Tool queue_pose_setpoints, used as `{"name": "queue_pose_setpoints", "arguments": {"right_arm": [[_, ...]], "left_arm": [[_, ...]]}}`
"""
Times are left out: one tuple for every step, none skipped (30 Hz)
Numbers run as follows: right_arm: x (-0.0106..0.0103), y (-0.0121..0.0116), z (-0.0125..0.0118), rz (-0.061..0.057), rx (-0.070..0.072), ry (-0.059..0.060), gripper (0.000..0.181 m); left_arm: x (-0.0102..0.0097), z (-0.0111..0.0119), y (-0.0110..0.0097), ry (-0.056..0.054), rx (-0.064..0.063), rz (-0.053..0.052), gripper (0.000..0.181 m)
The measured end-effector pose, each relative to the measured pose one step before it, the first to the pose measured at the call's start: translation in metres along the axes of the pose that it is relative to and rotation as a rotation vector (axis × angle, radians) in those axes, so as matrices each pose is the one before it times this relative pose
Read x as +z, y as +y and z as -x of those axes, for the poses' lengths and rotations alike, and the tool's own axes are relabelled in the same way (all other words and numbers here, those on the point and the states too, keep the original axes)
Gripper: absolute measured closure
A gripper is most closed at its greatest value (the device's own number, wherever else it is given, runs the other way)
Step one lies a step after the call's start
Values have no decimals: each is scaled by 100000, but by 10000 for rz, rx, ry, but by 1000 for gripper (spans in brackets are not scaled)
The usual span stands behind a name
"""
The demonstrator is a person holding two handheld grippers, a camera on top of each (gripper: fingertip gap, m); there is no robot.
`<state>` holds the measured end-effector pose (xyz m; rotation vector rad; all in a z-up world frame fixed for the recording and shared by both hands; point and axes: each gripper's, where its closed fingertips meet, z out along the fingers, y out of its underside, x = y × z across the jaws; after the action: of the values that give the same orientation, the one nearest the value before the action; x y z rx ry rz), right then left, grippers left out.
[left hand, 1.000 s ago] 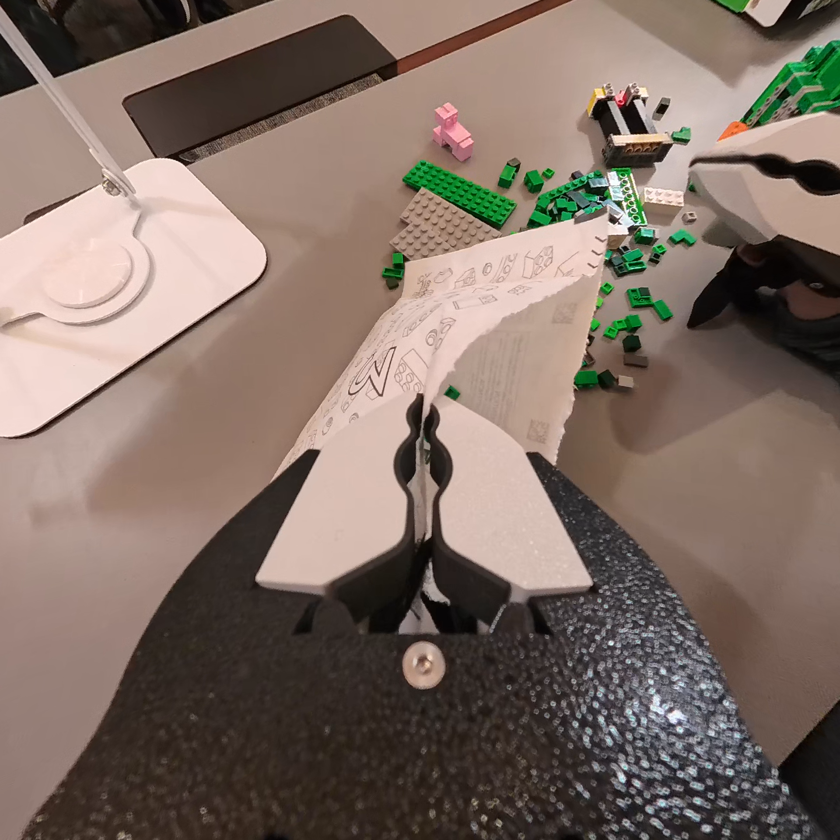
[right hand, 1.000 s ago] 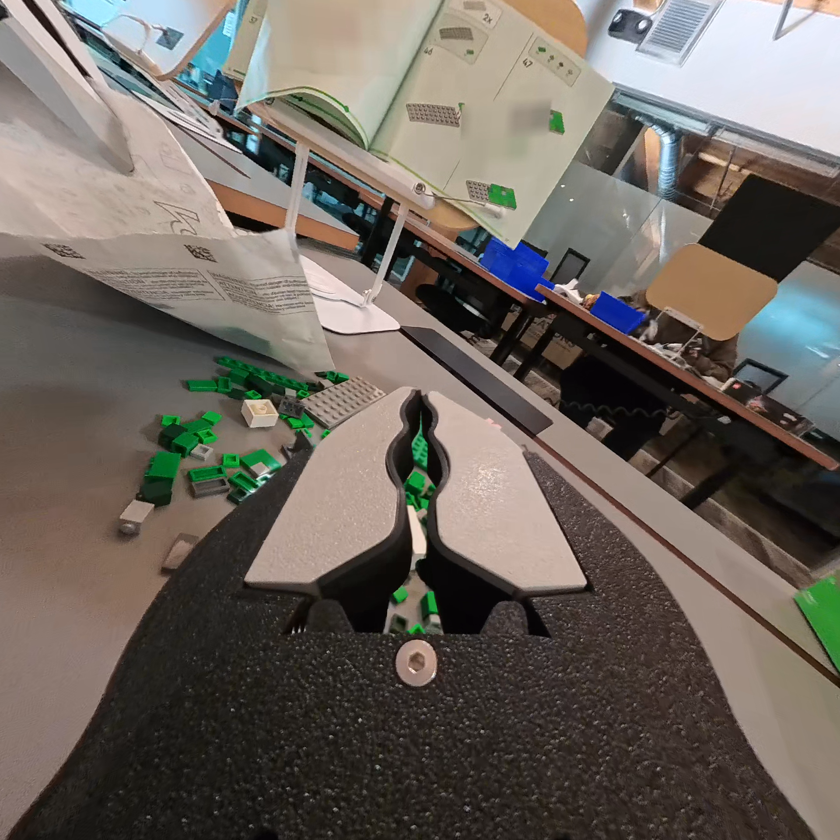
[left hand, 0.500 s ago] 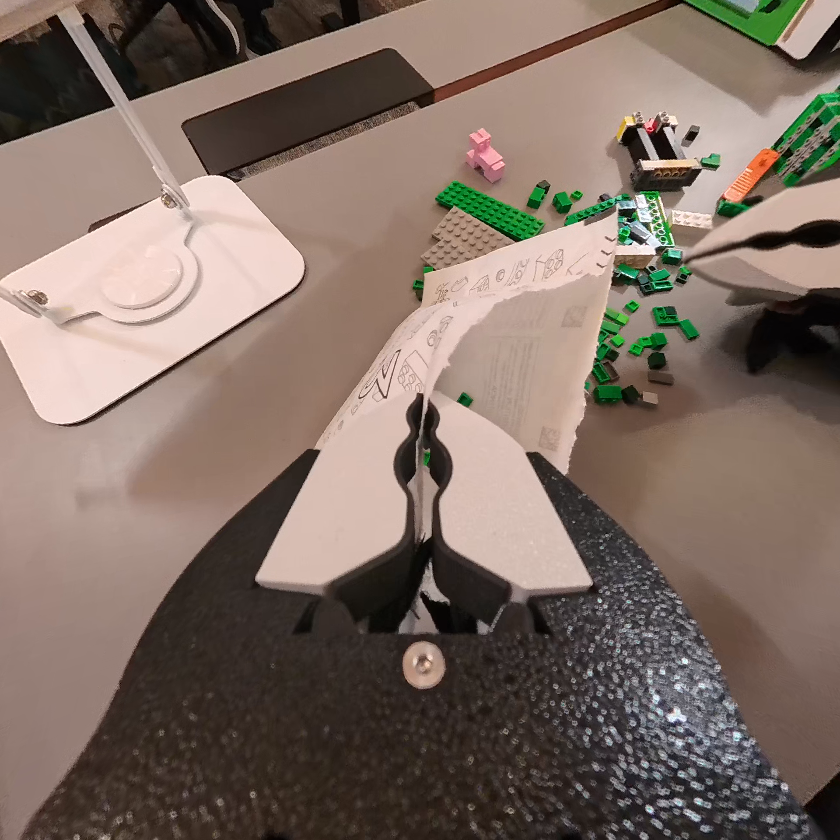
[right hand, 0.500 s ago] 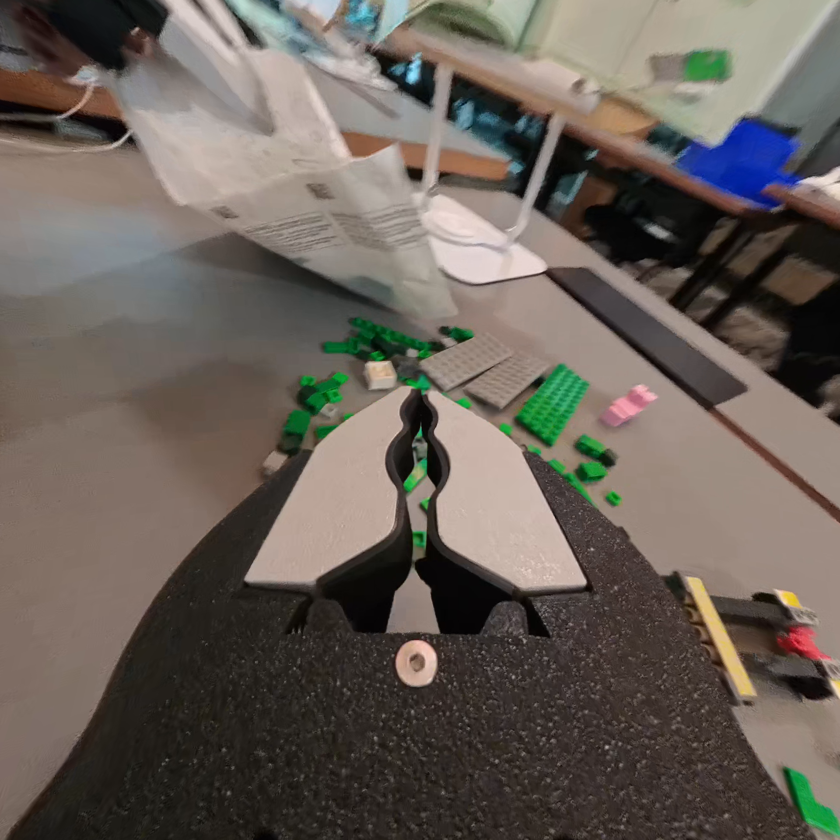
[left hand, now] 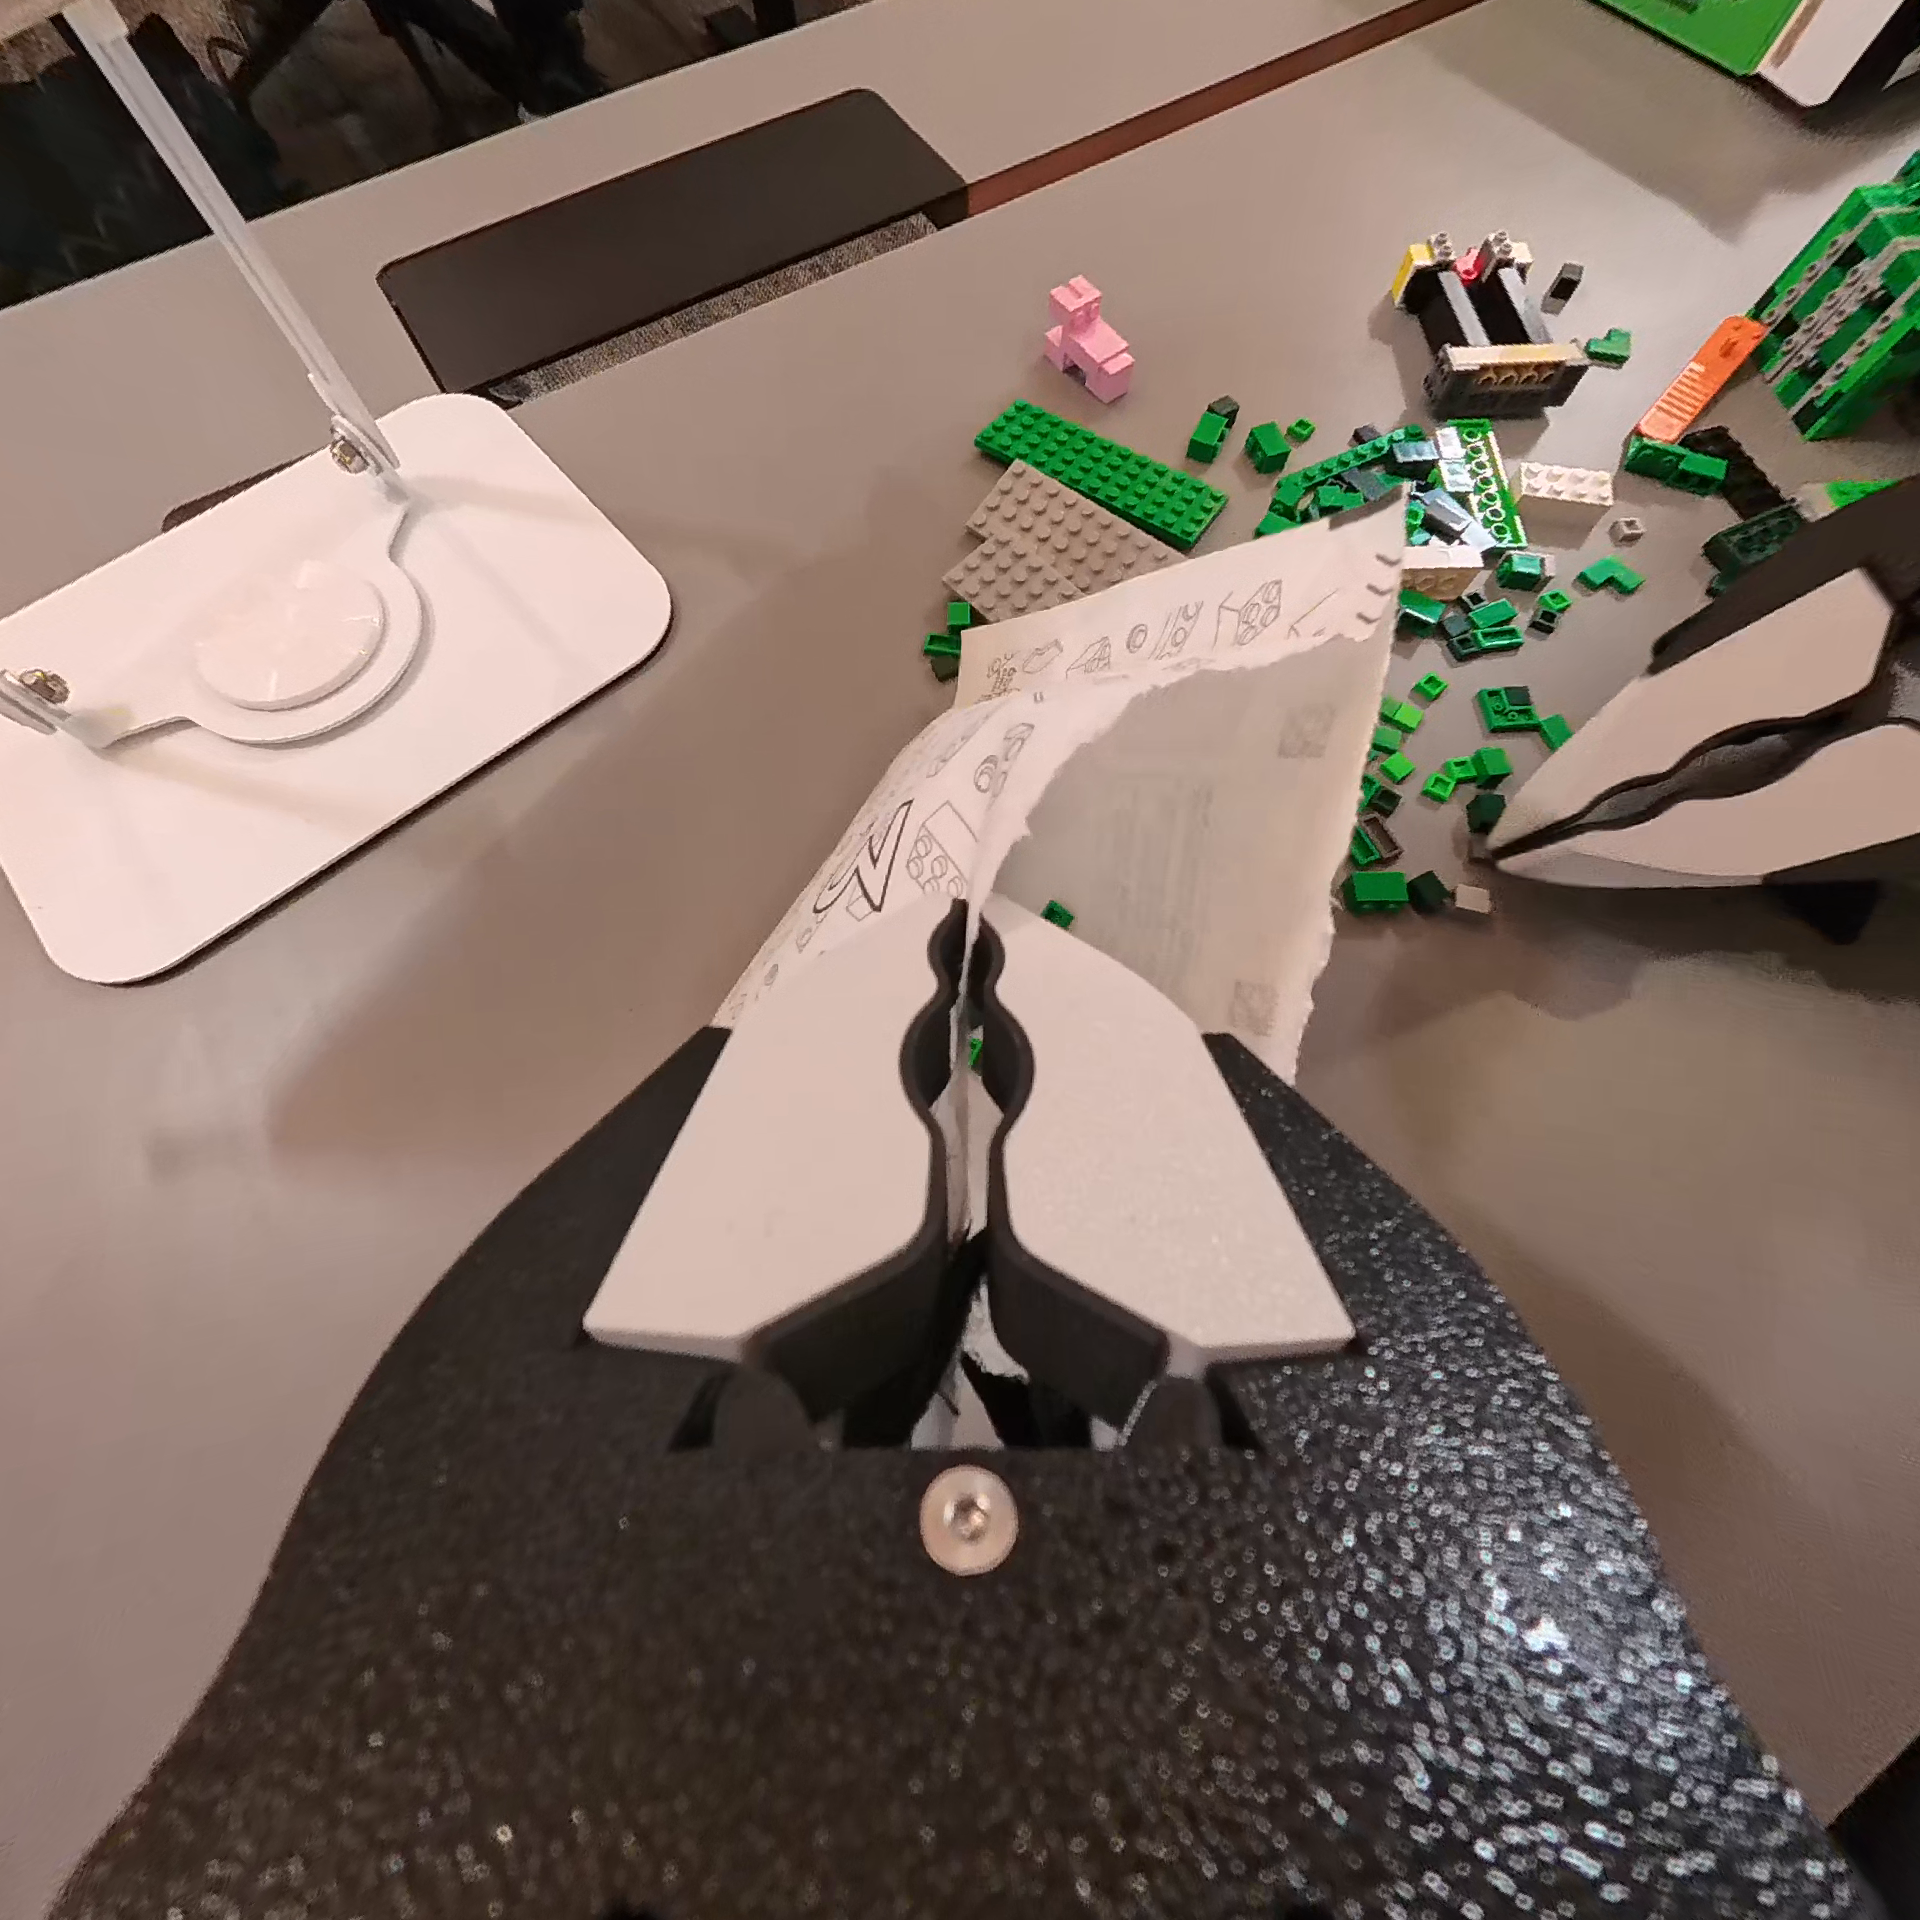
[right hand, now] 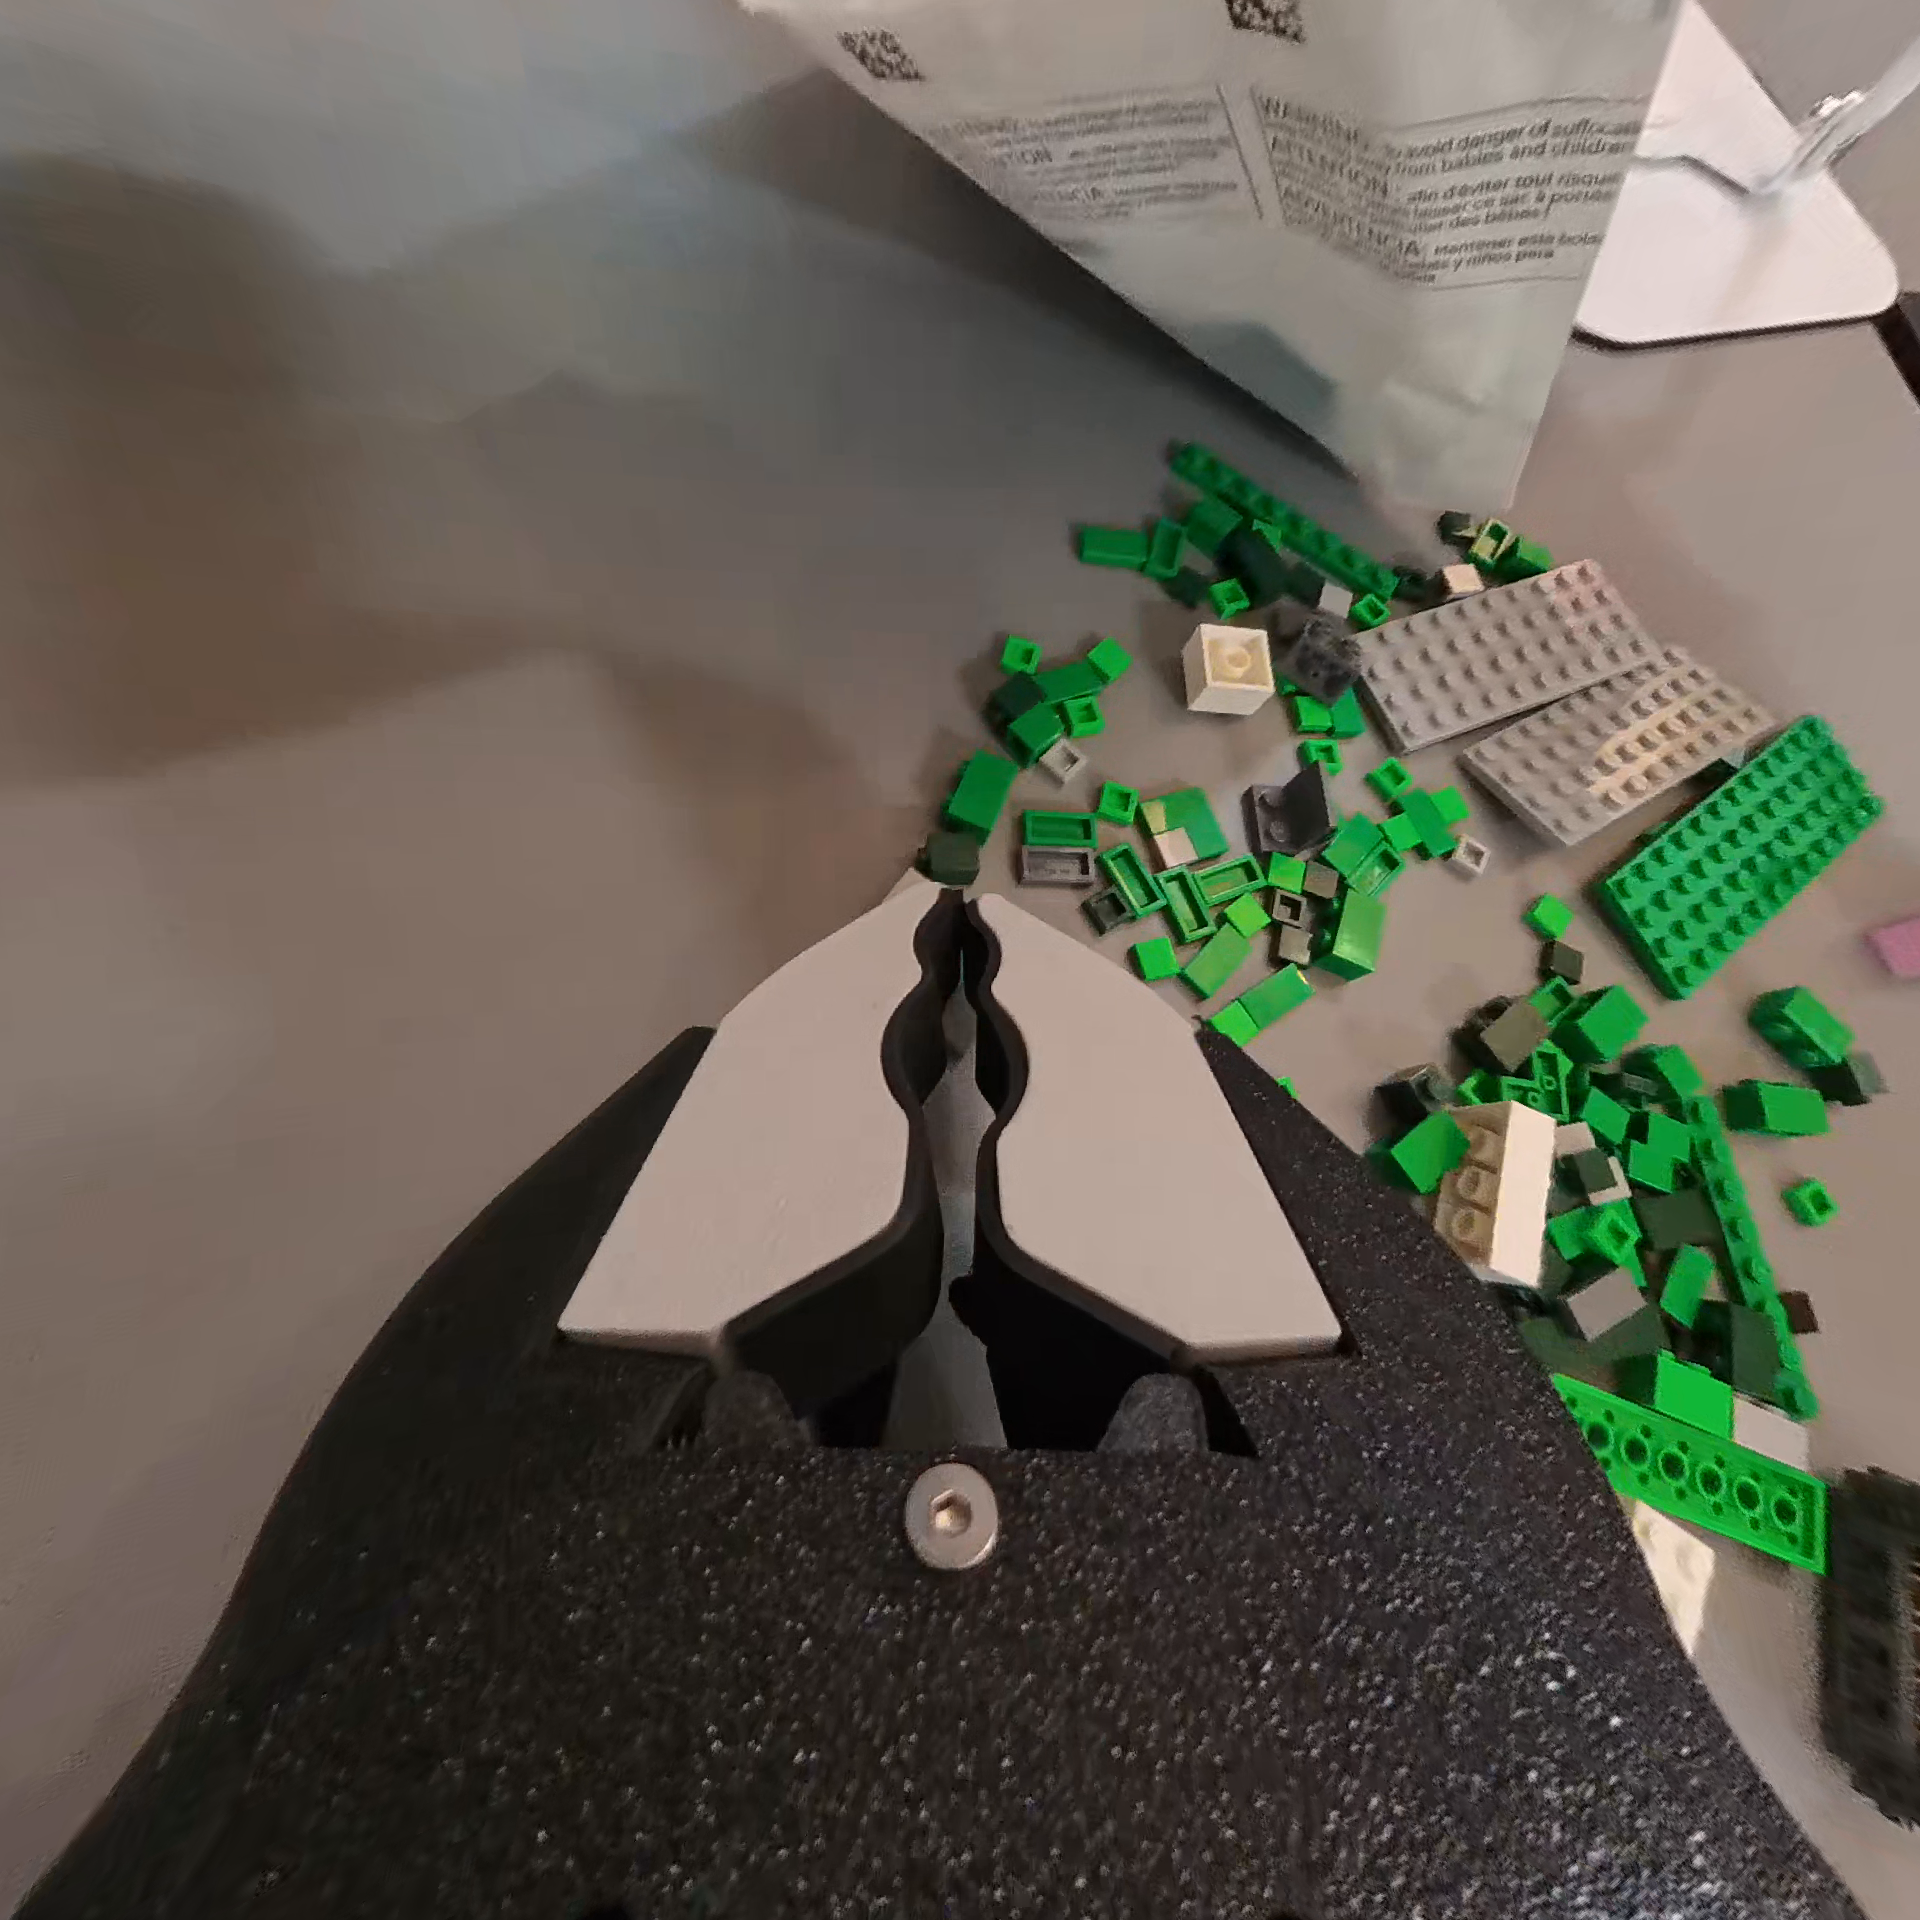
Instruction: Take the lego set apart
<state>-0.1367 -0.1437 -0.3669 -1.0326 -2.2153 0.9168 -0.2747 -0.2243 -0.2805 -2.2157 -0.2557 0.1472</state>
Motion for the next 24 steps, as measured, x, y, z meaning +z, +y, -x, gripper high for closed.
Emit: {"name": "queue_pose_setpoints", "arguments": {"right_arm": [[152, -35, -115, -2, -20, 117, 181], [119, -171, -156, -80, 14, 132, 181], [105, -334, -144, -145, 46, 88, 181], [122, -426, -205, -167, 4, 66, 181], [179, -428, -308, -120, -114, 36, 181], [237, -256, -397, 63, -248, -24, 181], [256, -14, -438, 294, -315, -132, 181], [236, 122, -433, 431, -383, -237, 181], [213, 112, -453, 466, -443, -300, 181], [202, 41, -304, 464, -399, -435, 180], [195, -66, -166, 448, -306, -535, 178], [181, -153, -52, 398, -292, -540, 176], [186, -160, -28, 372, -335, -450, 175], [212, -86, -30, 374, -367, -349, 175], [254, -10, 68, 369, -355, -327, 174], [289, 28, 60, 332, -296, -257, 174], [315, 21, 59, 266, -263, -200, 174], [341, 29, 88, 211, -255, -174, 173], [335, 102, 56, 211, -214, -128, 173], [308, 149, 73, 202, -147, -134, 173], [206, 31, 89, 81, -74, -159, 173], [47, -163, -9, -80, -9, -92, 171], [28, -73, -82, -31, 6, -48, 171], [48, 42, -50, 50, -14, -66, 171]], "left_arm": [[15, -12, 3, 12, -6, 2, 181], [18, 0, -3, 3, -5, -3, 181], [13, -4, -7, 0, 1, 4, 181], [18, -18, 10, 12, 6, 15, 181], [9, -31, -2, 18, 9, 7, 181], [-6, -16, 3, 16, 3, -2, 181], [-42, -15, 8, 22, -9, 1, 181], [-59, -31, 11, 28, -10, 4, 181], [-102, -19, -30, 5, 1, -9, 181], [-132, 0, -63, -15, 22, -33, 181], [-134, -17, -109, -10, 24, -47, 181], [-123, -3, -121, -2, 9, -68, 181], [-99, 5, -99, 16, -15, -63, 181], [-51, 29, -35, 30, -27, -32, 181], [-24, 40, 3, 31, -32, -20, 181], [-15, 66, 28, 20, -44, -11, 181], [-25, 91, 44, 7, -32, 2, 181], [-16, 80, 68, -1, -18, 10, 181], [-10, 74, 65, -2, -24, 12, 181], [-5, 59, 46, 7, -26, 8, 181], [-10, 44, 33, 8, -20, 2, 181], [-26, 29, 0, 2, -10, -8, 181], [-30, 31, -14, -7, -9, -14, 181], [-31, 33, -24, -14, -2, -12, 181]]}}
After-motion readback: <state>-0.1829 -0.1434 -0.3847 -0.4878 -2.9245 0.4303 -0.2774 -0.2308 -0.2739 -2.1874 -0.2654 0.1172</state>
